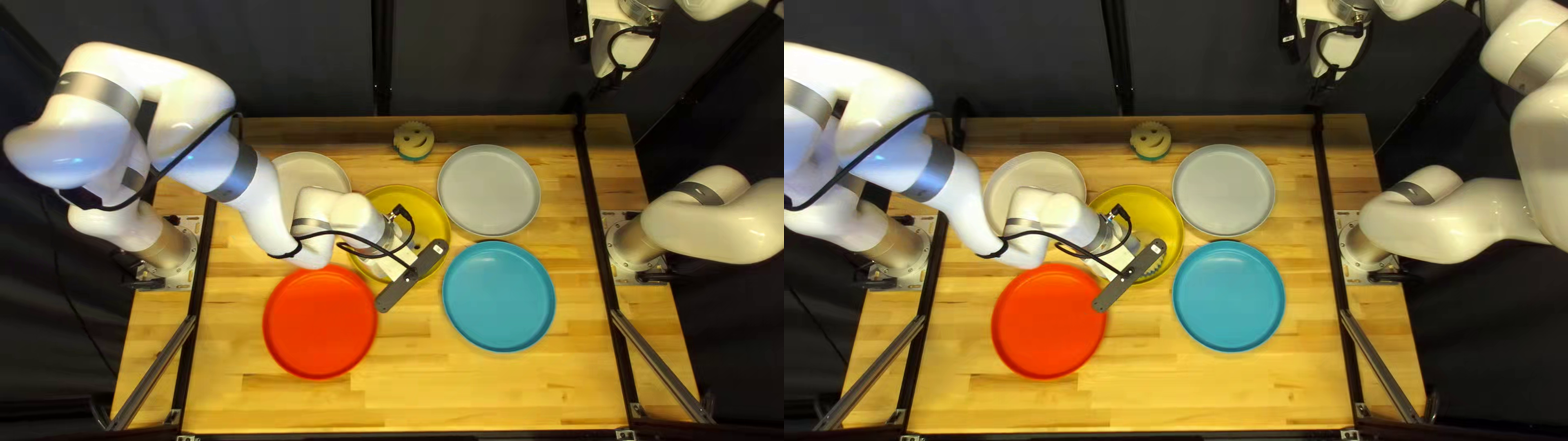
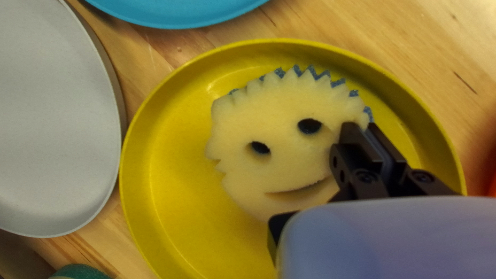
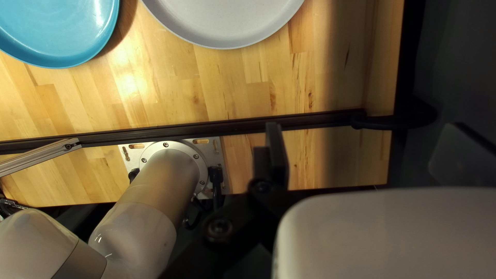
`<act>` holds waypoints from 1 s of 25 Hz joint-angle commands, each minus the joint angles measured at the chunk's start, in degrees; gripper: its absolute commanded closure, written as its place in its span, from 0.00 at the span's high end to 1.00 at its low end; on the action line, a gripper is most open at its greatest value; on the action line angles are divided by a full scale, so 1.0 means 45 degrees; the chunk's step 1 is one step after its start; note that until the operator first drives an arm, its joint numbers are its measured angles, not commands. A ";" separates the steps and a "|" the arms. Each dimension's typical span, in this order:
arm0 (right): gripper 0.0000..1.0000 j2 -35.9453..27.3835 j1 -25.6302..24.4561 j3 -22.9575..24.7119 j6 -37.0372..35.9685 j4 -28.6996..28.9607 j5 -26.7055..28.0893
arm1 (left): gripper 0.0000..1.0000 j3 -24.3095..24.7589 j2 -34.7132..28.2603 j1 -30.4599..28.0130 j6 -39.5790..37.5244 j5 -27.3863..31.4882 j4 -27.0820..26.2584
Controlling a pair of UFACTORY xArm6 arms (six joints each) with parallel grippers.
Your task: Pick up sponge and scrub the plate
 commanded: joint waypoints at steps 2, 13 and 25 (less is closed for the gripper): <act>1.00 0.0000 0.0000 0.0000 0.0000 0.0000 0.0000 | 0.00 0.1217 -0.0986 0.0069 -0.0373 0.0087 0.0150; 1.00 0.0000 0.0000 0.0000 0.0000 0.0000 0.0000 | 0.00 0.0851 -0.0709 0.0238 -0.0375 0.0261 -0.0006; 1.00 0.0000 0.0000 0.0000 0.0000 0.0000 0.0000 | 0.00 -0.1484 0.1369 0.0508 0.1340 0.0015 -0.1030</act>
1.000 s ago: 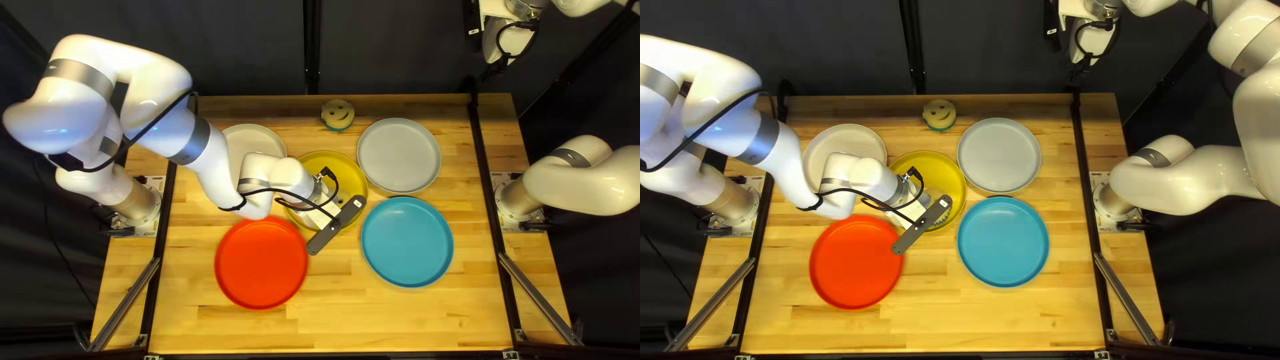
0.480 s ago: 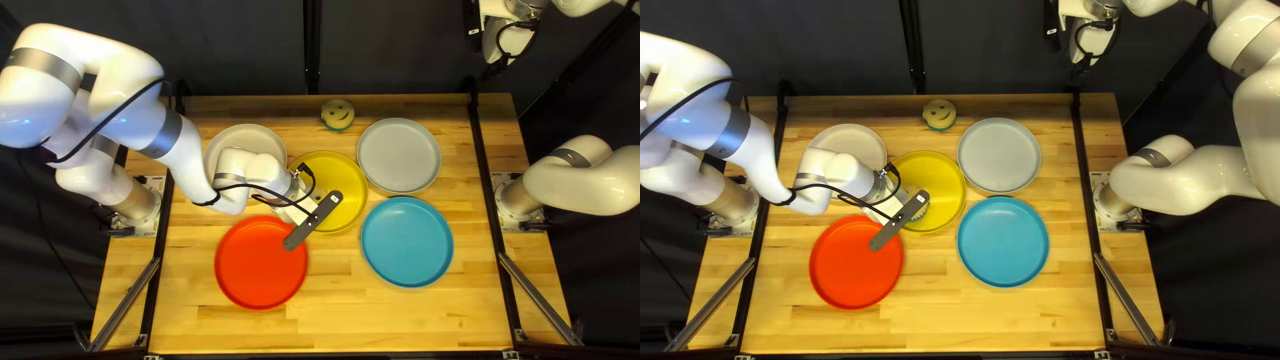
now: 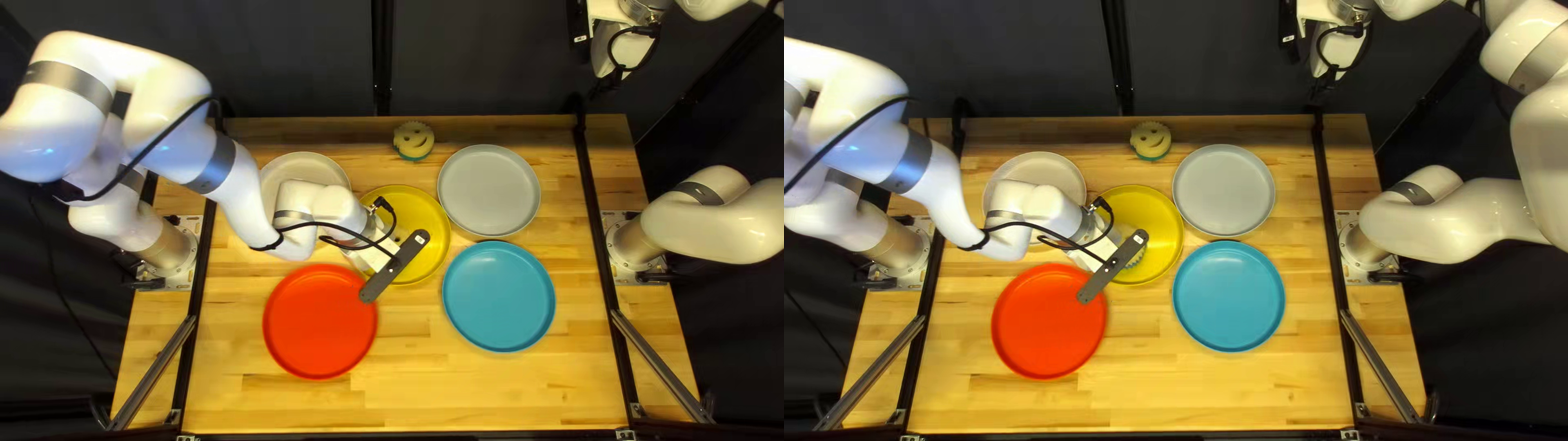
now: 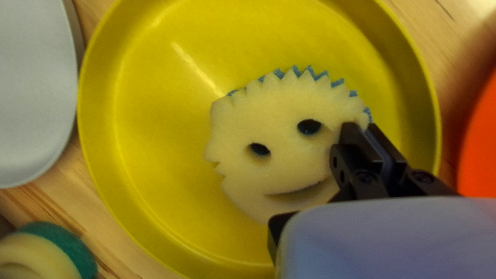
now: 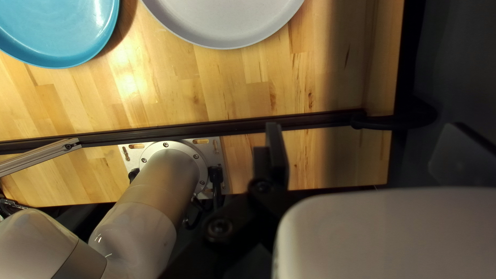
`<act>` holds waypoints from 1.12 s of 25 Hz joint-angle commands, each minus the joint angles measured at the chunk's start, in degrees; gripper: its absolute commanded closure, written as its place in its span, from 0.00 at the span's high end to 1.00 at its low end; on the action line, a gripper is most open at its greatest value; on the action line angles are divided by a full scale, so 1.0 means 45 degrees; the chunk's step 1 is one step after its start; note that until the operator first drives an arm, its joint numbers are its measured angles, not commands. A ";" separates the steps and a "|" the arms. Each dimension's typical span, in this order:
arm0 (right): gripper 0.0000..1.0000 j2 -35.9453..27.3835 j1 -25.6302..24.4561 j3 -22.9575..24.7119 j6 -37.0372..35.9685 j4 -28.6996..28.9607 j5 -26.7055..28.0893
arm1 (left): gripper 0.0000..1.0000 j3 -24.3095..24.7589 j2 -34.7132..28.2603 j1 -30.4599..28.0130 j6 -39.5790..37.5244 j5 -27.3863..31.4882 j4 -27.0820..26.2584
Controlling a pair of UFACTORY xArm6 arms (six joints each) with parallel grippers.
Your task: Pick up sponge and scrub the plate
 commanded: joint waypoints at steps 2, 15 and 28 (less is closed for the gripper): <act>1.00 0.0000 0.0000 0.0000 0.0000 0.0000 0.0000 | 0.00 -0.0217 0.0140 0.0038 0.0406 -0.0028 -0.0241; 1.00 0.0000 0.0000 0.0000 0.0000 0.0000 0.0000 | 0.00 0.2873 -0.2452 0.0236 -0.0010 -0.0054 -0.0377; 1.00 0.0000 0.0000 0.0000 0.0000 0.0000 0.0000 | 0.00 0.1739 -0.1508 0.0237 0.0215 0.0163 -0.0675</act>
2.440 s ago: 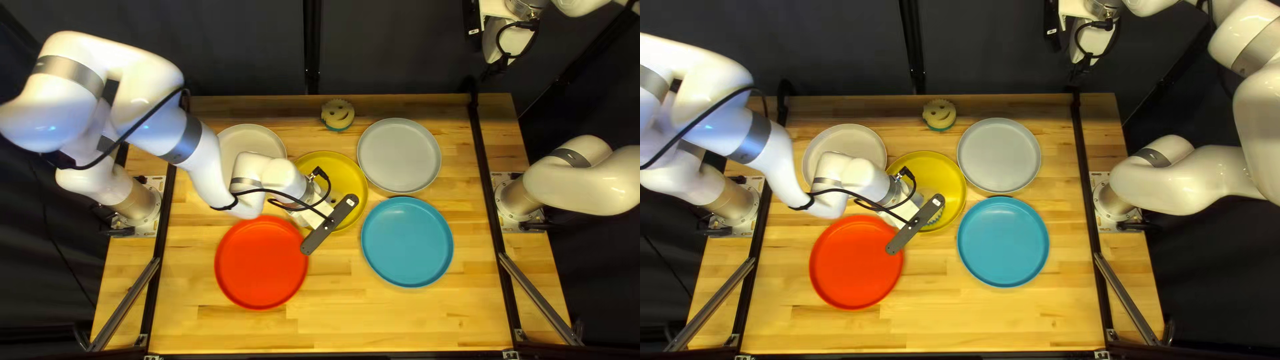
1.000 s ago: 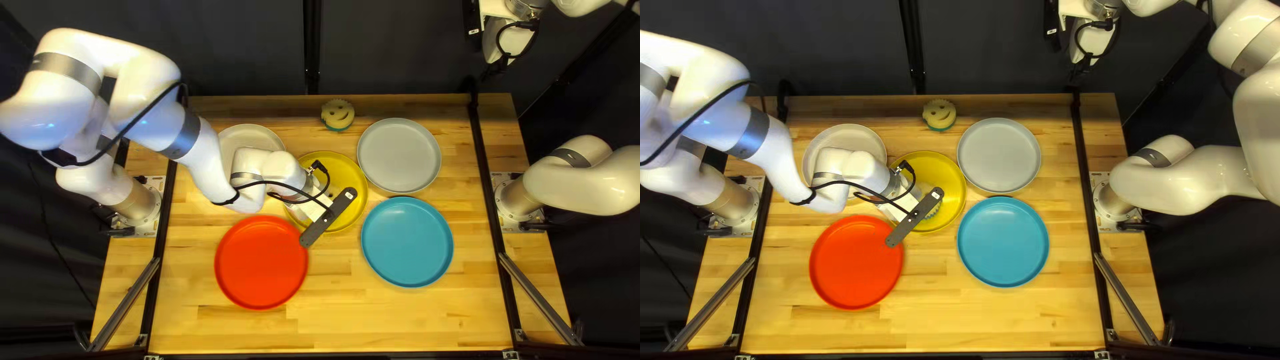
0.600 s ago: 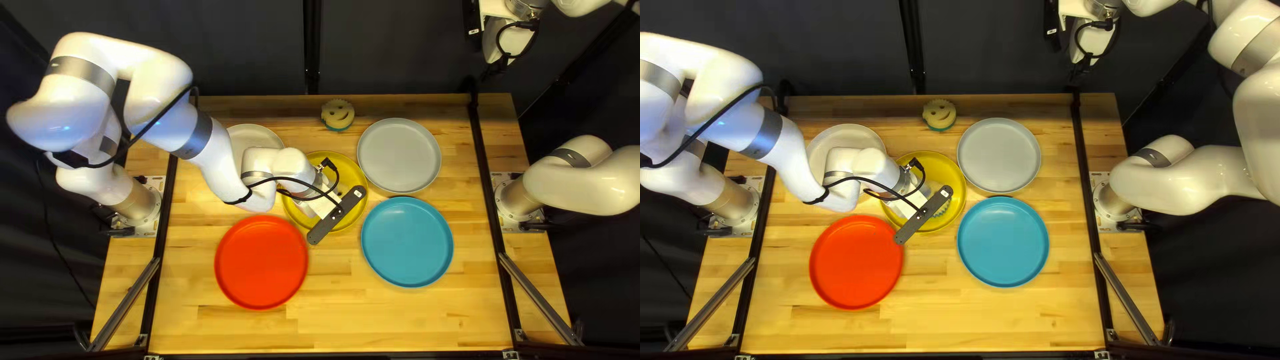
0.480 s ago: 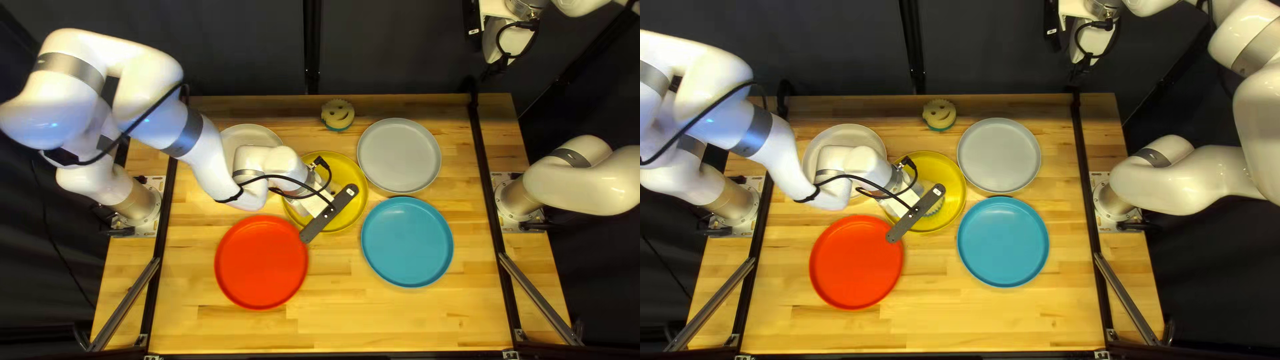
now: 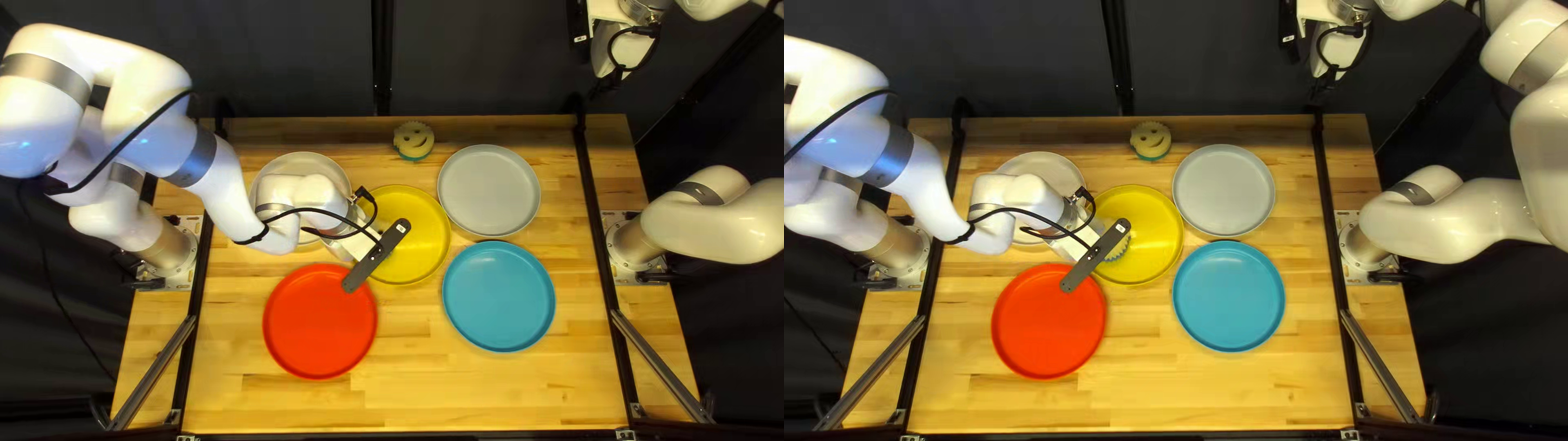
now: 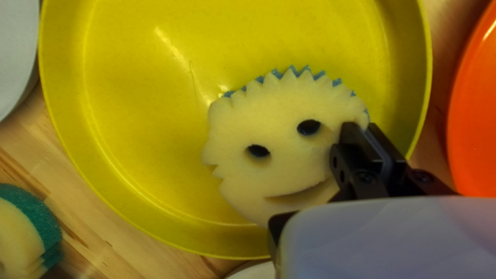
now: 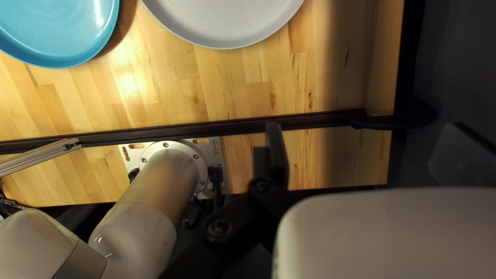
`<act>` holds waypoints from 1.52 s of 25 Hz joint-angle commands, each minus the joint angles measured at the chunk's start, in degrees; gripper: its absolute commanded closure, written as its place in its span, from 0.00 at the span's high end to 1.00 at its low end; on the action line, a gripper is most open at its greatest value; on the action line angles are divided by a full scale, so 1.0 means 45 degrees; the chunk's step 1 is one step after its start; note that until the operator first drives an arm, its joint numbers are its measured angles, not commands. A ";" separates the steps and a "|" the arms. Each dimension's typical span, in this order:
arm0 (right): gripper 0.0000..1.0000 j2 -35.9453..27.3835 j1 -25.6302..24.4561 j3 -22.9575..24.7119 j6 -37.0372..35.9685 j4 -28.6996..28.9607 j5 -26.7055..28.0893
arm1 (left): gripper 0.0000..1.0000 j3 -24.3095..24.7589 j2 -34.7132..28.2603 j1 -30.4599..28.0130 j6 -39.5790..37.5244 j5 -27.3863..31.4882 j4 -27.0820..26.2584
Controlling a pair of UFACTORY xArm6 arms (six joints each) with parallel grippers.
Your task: Pick up sponge and scrub the plate
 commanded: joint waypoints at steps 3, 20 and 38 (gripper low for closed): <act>1.00 0.0000 0.0000 0.0000 0.0000 0.0000 0.0000 | 0.00 -0.1663 0.1422 0.0047 0.0678 0.0048 -0.0312; 1.00 0.0000 0.0000 0.0000 0.0000 0.0000 0.0000 | 0.00 -0.0867 0.0604 0.0236 0.0935 0.0114 -0.0251; 1.00 0.0000 0.0000 0.0000 0.0000 0.0000 0.0000 | 0.00 0.0107 0.0112 0.0373 0.0731 0.0073 -0.0572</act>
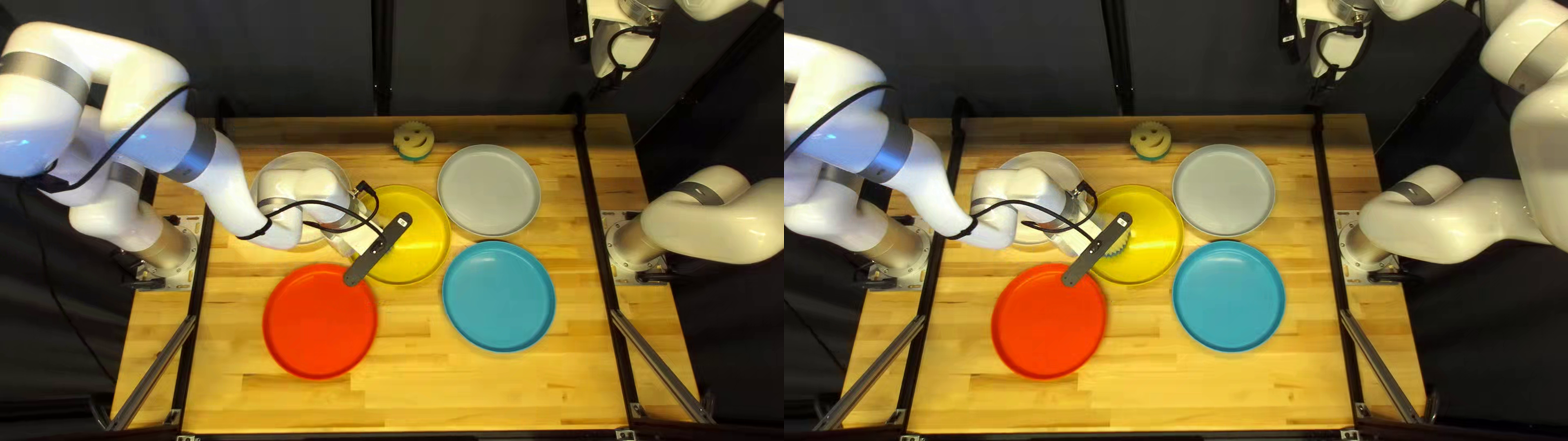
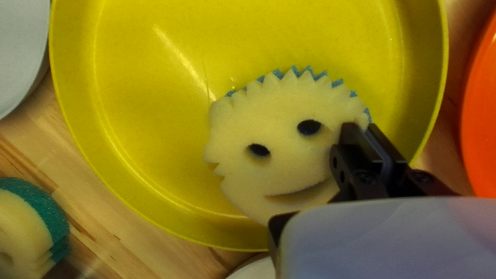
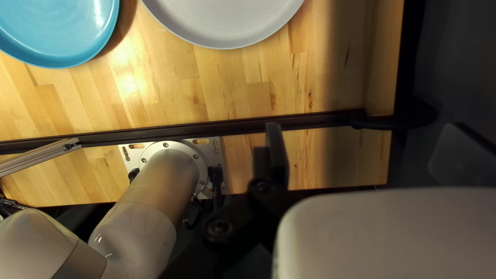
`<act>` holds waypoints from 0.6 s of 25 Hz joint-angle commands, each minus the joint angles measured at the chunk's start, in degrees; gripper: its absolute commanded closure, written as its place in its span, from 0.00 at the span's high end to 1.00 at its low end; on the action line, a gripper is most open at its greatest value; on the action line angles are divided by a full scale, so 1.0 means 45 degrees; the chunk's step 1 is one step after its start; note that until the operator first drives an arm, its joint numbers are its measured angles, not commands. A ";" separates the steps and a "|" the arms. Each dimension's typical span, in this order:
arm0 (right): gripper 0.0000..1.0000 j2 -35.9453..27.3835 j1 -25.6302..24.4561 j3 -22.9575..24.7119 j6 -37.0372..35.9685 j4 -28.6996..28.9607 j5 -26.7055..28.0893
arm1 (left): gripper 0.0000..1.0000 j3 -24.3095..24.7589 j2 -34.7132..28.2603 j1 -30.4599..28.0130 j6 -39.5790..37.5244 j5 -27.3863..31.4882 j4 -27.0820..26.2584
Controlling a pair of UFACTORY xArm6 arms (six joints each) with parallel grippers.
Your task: Pick up sponge and scrub the plate
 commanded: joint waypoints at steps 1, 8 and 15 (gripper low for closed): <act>1.00 0.0000 0.0000 0.0000 0.0000 0.0000 0.0000 | 0.00 -0.0504 0.0475 -0.0009 0.0223 -0.0050 -0.0235; 1.00 0.0000 0.0000 0.0000 0.0000 0.0000 0.0000 | 0.00 -0.1791 0.1309 0.0075 0.0505 0.0105 -0.0276; 1.00 0.0000 0.0000 0.0000 0.0000 0.0000 0.0000 | 0.00 -0.3467 0.2597 0.0219 0.1316 0.0308 -0.0590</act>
